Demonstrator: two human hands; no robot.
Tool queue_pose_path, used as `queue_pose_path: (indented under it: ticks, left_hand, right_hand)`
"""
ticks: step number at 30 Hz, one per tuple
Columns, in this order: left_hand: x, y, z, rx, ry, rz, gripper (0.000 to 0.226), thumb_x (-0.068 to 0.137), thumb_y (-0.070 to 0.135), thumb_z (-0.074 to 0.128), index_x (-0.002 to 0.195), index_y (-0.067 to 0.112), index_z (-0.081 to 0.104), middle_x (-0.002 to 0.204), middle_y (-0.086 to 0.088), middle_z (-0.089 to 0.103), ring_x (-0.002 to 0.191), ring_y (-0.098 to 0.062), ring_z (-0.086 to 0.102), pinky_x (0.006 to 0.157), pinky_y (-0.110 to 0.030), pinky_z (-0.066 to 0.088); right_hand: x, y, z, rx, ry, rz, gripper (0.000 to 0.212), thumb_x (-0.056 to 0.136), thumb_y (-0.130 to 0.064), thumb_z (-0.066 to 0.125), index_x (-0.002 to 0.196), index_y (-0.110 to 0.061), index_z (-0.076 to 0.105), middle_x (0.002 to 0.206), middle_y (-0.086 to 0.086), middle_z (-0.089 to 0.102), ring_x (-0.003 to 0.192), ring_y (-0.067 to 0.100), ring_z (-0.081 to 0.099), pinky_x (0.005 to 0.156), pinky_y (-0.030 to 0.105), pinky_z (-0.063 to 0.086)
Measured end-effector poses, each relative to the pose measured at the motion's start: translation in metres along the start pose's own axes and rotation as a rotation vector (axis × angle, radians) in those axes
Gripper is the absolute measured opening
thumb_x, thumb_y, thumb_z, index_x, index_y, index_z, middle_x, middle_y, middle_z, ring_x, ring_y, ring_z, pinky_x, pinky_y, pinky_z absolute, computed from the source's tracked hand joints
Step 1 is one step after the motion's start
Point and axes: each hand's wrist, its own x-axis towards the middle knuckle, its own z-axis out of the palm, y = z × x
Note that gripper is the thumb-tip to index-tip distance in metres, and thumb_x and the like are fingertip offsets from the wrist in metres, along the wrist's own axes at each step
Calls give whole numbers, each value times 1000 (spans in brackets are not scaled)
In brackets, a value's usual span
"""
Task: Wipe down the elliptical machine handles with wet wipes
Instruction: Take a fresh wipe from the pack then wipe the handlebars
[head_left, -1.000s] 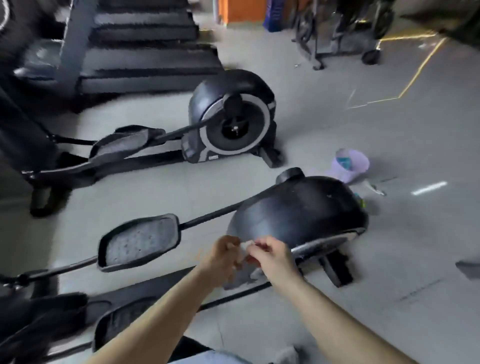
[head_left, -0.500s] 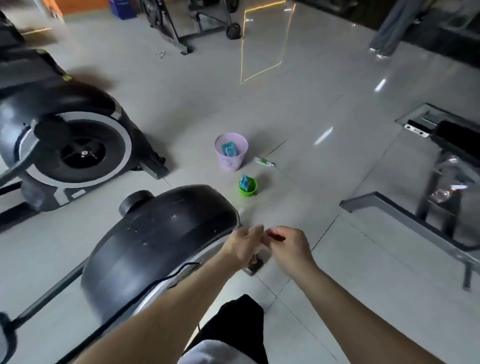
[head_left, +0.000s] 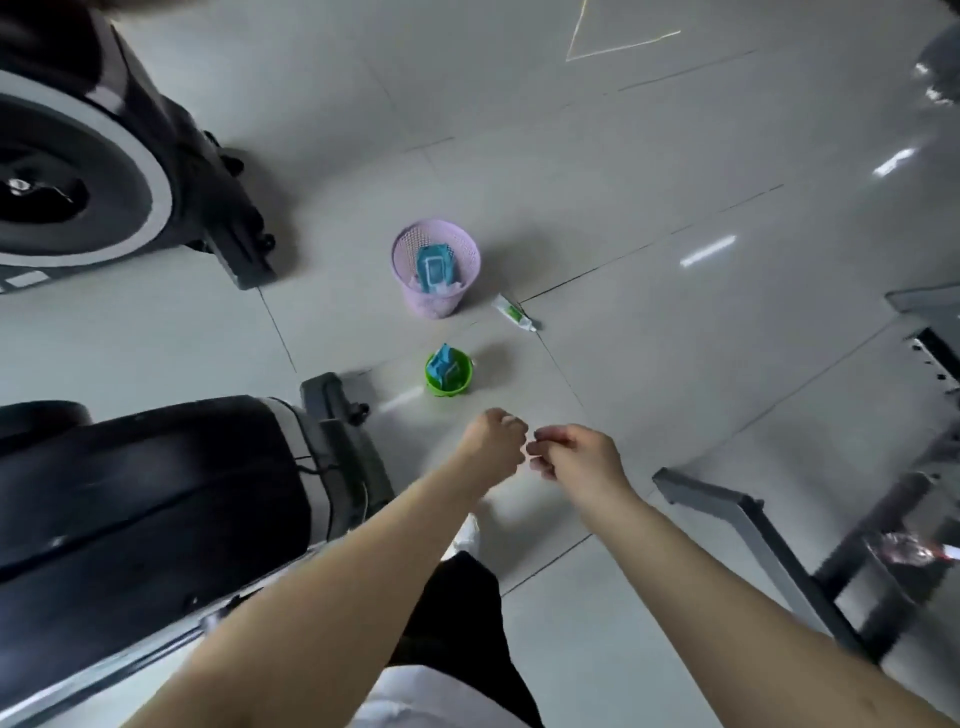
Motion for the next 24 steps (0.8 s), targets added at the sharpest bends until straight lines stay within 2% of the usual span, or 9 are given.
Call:
queue_pose_path:
  ticks: [2, 4, 9, 13, 16, 18, 20, 22, 24]
  left_hand:
    - [29, 27, -3, -112, 56, -37, 19, 105, 18, 49, 111, 8, 64, 91, -7, 66, 71, -19, 64, 64, -28, 56]
    - [54, 58, -9, -223, 124, -95, 12, 105, 13, 48, 107, 10, 60, 87, -5, 64, 65, -14, 62, 56, -22, 52]
    - [126, 78, -15, -410, 295, -190, 18, 100, -2, 49, 106, 12, 60, 98, -13, 65, 75, -24, 66, 64, -28, 61]
    - [188, 54, 2, -492, 443, -325, 27, 95, -6, 46, 92, 13, 65, 89, -12, 62, 74, -27, 60, 63, -29, 54]
    - [238, 26, 26, -589, 627, -485, 20, 86, 9, 56, 70, 12, 67, 66, -8, 58, 58, -27, 52, 57, -26, 44]
    - [282, -1, 45, -609, 727, -562, 29, 87, 28, 60, 63, 14, 68, 60, -3, 59, 54, -26, 53, 57, -24, 44]
    - [332, -34, 58, -607, 789, -608, 42, 95, 42, 53, 69, 15, 72, 68, -5, 67, 64, -30, 64, 65, -31, 54]
    - [394, -75, 66, -565, 785, -613, 37, 100, 32, 47, 88, 8, 72, 87, -13, 75, 86, -37, 73, 81, -44, 62]
    - [455, -118, 70, -503, 786, -619, 26, 95, 15, 48, 109, 5, 67, 100, -16, 75, 97, -39, 72, 88, -48, 61]
  right_hand:
    - [42, -27, -15, -36, -43, 24, 14, 91, 10, 64, 97, 0, 71, 76, 11, 70, 54, 16, 59, 50, 17, 49]
    - [80, -51, -28, -86, -93, 22, 13, 93, 10, 61, 100, 3, 70, 79, 14, 70, 55, 17, 57, 48, 16, 48]
    - [191, -96, -37, -292, -258, -62, 17, 96, 7, 58, 90, -6, 68, 81, 13, 69, 62, 20, 60, 46, 14, 48]
    - [303, -89, -22, -500, -399, -87, 20, 97, 5, 58, 90, -10, 69, 83, 14, 72, 62, 18, 63, 52, 20, 51]
    - [391, -66, 2, -624, -475, -112, 19, 96, 6, 53, 101, -3, 70, 80, 13, 71, 59, 18, 62, 52, 21, 50]
    - [442, -43, 16, -687, -491, -124, 21, 95, 6, 53, 102, -3, 70, 80, 12, 70, 59, 16, 62, 52, 20, 52]
    - [493, -15, 35, -742, -507, -159, 19, 92, 0, 59, 98, -11, 72, 78, 6, 73, 64, 19, 68, 64, 31, 61]
    - [548, 15, 59, -789, -538, -217, 17, 90, -7, 64, 91, -23, 71, 81, 3, 74, 79, 25, 73, 80, 41, 63]
    - [597, 47, 86, -824, -557, -288, 14, 92, -11, 66, 98, -22, 72, 93, 1, 74, 92, 25, 72, 86, 32, 58]
